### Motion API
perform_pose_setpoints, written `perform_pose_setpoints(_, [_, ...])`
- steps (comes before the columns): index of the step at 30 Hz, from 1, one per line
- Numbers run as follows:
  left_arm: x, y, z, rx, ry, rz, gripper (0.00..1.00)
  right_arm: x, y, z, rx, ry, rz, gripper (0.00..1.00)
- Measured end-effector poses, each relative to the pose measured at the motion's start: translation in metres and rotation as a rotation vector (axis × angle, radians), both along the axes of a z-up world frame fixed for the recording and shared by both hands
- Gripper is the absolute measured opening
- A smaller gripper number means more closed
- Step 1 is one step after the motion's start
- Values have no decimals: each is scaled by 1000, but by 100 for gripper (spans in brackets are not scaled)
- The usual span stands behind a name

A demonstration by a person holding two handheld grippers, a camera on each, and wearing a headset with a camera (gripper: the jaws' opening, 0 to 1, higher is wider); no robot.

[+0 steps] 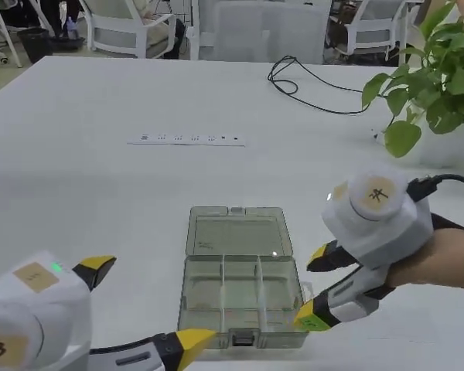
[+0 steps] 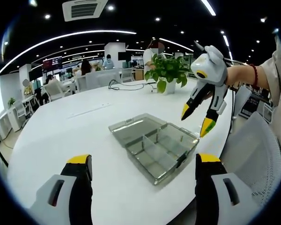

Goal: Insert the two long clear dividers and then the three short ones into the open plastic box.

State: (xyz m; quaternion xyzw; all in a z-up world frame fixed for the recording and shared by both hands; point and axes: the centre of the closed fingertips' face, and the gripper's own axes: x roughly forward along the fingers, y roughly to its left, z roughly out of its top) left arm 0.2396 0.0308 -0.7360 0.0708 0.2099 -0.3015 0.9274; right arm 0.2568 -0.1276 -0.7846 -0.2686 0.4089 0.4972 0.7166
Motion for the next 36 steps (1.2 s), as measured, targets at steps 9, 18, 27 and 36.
perform_pose_setpoints(9, [0, 1, 0, 5, 1, 9, 92, -7, -18, -16, -28, 19, 59, 53])
perform_pose_setpoints(18, [0, 0, 1, -2, 0, 17, 91, -8, -36, -34, -56, 24, 74, 50])
perform_pose_setpoints(27, [-1, 1, -1, 7, 8, 26, 90, -6, -51, -49, -102, -1, 141, 46])
perform_pose_setpoints(36, [0, 3, -2, 12, 10, 38, 89, -3, -60, -58, -138, -24, 224, 42])
